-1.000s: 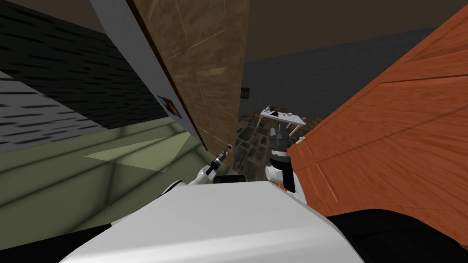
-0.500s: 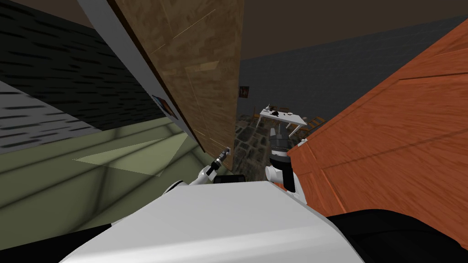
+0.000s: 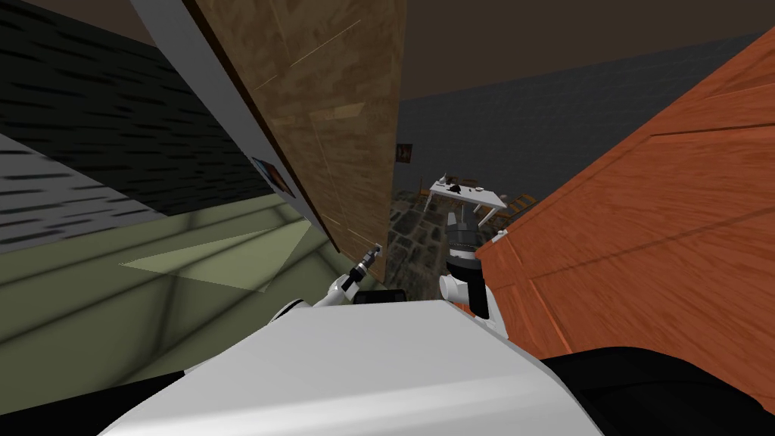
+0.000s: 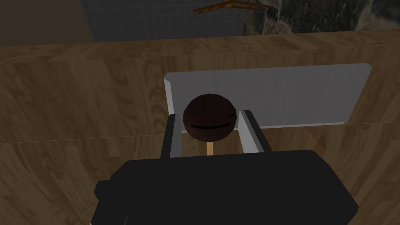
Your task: Push the door open
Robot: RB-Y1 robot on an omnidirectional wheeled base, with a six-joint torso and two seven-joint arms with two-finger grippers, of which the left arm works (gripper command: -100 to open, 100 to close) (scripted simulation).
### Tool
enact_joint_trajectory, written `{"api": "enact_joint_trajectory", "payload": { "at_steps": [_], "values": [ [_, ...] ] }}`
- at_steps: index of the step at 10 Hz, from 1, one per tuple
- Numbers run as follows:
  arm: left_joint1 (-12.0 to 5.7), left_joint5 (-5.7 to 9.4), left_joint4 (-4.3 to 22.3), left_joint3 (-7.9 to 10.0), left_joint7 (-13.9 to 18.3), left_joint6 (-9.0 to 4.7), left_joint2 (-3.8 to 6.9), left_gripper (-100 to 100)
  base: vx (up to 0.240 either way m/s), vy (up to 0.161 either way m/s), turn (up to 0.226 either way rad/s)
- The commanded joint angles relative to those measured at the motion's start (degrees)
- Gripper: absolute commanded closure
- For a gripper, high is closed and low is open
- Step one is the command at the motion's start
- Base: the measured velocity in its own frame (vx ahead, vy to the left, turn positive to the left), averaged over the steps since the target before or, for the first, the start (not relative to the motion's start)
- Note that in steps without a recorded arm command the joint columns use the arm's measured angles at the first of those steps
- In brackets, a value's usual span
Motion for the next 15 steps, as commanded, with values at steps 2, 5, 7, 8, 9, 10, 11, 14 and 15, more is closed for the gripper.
{"api": "enact_joint_trajectory", "payload": {
  "at_steps": [2, 5, 7, 8, 9, 10, 11, 14, 15],
  "values": [
    [0.01, 0.53, 0.0, 0.87, -0.6, 0.22, 0.41, 100, 0.094, -0.075, 0.019],
    [0.02, 0.87, 0.0, 1.43, -0.9, 0.36, 0.62, 100, 0.104, -0.095, 0.013],
    [0.02, 0.87, 0.0, 1.43, -0.9, 0.36, 0.62, 100, 0.01, 0.004, -0.014],
    [0.03, 1.47, -0.1, 2.42, -1.5, 0.61, 0.93, 100, 0.082, -0.079, 0.033],
    [0.03, 1.69, -0.1, 2.77, -1.8, 0.7, 1.04, 100, 0.12, -0.124, 0.069],
    [0.03, 1.69, -0.4, 2.77, -1.8, 0.7, 1.04, 100, 0.074, -0.085, 0.029],
    [0.03, 1.69, -0.1, 2.77, -1.8, 0.7, 1.04, 100, 0.038, -0.039, -0.007],
    [0.05, 2.71, -0.1, 4.45, -2.9, 1.13, 1.39, 100, 0.137, -0.108, 0.056],
    [-0.83, 2.79, 1.8, 4.46, -2.7, 0.24, 1.43, -100, -0.079, -0.005, 0.071]
  ]
}}
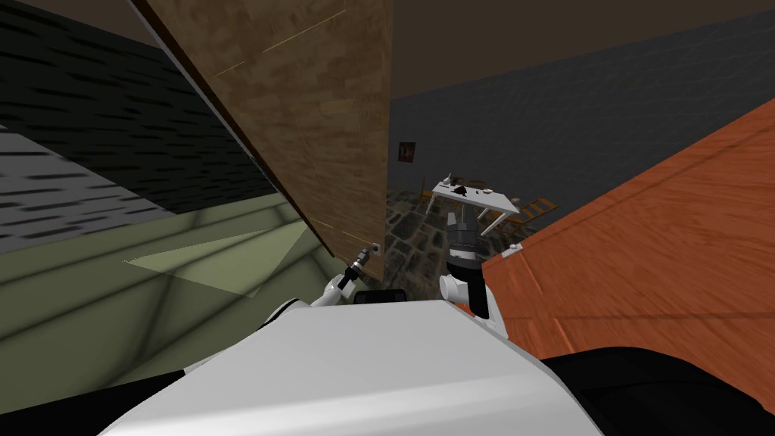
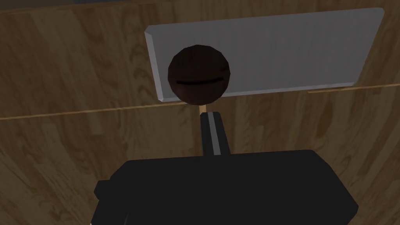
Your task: Push the door open
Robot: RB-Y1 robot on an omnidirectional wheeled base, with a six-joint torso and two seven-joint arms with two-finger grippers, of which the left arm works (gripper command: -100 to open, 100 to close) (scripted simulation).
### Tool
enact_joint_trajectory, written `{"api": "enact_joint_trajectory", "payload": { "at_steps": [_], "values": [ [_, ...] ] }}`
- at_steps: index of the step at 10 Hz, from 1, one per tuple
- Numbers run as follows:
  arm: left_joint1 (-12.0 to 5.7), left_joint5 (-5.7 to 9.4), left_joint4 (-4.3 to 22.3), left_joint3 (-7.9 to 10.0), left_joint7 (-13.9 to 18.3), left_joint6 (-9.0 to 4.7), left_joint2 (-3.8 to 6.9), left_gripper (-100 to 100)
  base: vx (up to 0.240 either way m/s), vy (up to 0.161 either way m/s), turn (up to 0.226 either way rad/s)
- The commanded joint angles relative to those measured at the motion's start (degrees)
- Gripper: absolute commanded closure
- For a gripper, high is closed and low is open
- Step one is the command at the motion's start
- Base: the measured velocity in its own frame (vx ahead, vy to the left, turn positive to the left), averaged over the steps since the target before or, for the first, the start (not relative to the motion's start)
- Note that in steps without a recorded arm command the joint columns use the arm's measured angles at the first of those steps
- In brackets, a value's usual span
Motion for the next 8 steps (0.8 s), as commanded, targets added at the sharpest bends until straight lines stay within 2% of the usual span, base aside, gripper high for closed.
{"api": "enact_joint_trajectory", "payload": {
  "at_steps": [1, 4, 7, 8],
  "values": [
    [-0.1, 0.03, 0.0, -0.01, 0.2, 0.17, 0.22, -100, -0.189, 0.015, 0.026],
    [-0.39, 0.14, -0.2, 0.01, 0.7, 0.59, 0.26, -100, -0.211, 0.032, 0.036],
    [-0.75, 0.27, -0.5, 0.04, 1.3, 1.11, -0.37, -100, -0.237, 0.044, 0.055],
    [-0.41, 0.19, -1.0, -0.04, 1.2, 1.29, -0.13, -100, -0.082, 0.026, 0.001]
  ]
}}
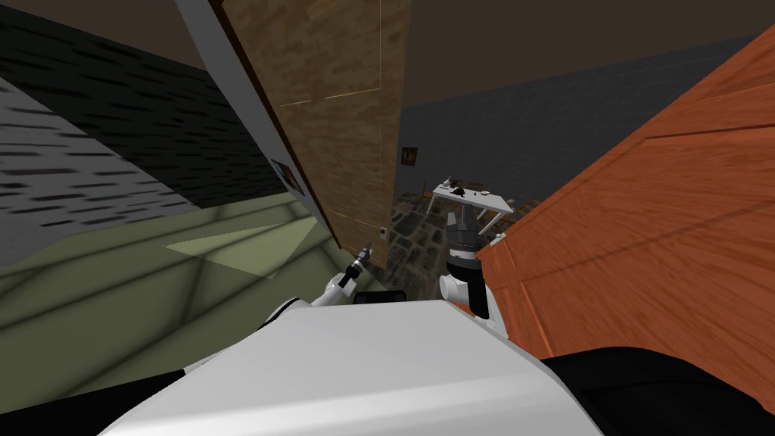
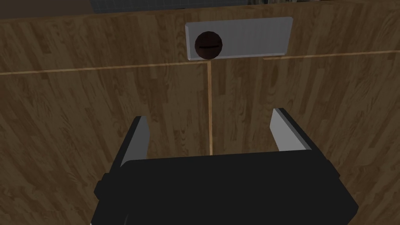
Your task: Push the door open
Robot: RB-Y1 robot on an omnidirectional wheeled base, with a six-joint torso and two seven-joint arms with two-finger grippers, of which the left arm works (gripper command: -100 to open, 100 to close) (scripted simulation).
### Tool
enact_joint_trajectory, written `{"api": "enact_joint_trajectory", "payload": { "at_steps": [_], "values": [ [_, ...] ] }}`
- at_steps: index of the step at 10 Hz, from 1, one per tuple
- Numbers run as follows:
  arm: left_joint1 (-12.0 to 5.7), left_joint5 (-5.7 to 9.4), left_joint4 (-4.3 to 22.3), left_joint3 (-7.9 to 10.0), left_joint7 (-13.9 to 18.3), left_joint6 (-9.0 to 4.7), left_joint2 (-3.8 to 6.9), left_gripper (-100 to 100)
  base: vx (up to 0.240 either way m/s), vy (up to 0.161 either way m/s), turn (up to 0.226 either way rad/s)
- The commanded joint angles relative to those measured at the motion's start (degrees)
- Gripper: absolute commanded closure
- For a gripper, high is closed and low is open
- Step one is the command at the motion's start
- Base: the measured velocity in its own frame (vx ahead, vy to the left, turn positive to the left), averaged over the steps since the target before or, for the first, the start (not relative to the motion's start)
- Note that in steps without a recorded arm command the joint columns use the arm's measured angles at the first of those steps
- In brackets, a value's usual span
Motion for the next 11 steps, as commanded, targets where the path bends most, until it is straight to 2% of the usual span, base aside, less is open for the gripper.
{"api": "enact_joint_trajectory", "payload": {
  "at_steps": [1, 5, 10, 11],
  "values": [
    [0.1, 0.09, 0.0, 0.18, -0.3, -0.14, 0.19, -100, 0.075, -0.034, -0.036],
    [0.33, 0.31, 0.1, 0.57, -1.0, -0.46, 0.21, -100, 0.171, -0.072, -0.02],
    [0.71, 0.65, 0.2, 1.21, -2.0, -0.99, -0.7, -100, 0.188, -0.099, -0.028],
    [0.76, 0.59, 0.0, 1.12, -1.9, -0.88, -0.53, -100, 0.081, -0.033, 0.014]
  ]
}}
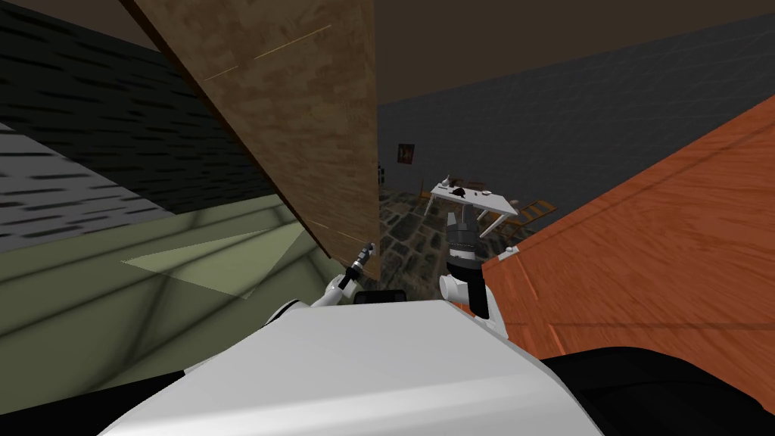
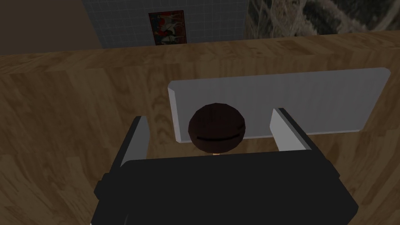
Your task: Push the door open
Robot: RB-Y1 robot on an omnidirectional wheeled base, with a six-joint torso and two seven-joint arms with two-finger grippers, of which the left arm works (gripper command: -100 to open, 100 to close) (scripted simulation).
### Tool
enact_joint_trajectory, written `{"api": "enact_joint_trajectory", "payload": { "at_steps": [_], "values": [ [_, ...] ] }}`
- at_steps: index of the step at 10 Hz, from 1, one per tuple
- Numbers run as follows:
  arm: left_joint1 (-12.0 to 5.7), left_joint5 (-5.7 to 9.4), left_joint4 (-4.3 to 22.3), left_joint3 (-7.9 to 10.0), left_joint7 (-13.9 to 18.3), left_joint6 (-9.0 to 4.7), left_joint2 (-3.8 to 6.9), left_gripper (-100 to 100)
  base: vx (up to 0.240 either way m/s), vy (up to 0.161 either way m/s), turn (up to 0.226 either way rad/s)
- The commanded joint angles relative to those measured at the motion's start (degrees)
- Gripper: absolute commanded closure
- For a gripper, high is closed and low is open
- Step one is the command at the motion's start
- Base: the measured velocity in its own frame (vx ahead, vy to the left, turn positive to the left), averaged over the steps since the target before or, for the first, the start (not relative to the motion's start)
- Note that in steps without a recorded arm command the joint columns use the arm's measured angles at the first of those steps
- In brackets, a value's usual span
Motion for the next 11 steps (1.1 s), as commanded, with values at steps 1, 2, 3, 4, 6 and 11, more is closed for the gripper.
{"api": "enact_joint_trajectory", "payload": {
  "at_steps": [1, 2, 3, 4, 6, 11],
  "values": [
    [-0.1, 0.02, 0.1, 0.04, 0.0, 0.04, 0.05, 100, -0.021, 0.003, -0.006],
    [-0.1, 0.02, 0.1, 0.04, 0.0, 0.04, 0.05, 100, -0.031, 0.013, -0.017],
    [-0.1, 0.02, 0.1, 0.04, 0.0, 0.04, 0.05, 100, -0.017, 0.011, -0.005],
    [-0.1, 0.02, 0.1, 0.04, 0.0, 0.04, 0.05, 100, -0.009, 0.005, 0.003],
    [-0.1, 0.02, 0.1, 0.04, 0.0, 0.04, 0.05, 100, -0.003, 0.001, 0.002],
    [0.03, 1.26, 1.5, 2.04, -1.2, 0.6, 1.06, 100, 0.111, -0.085, 0.025]
  ]
}}
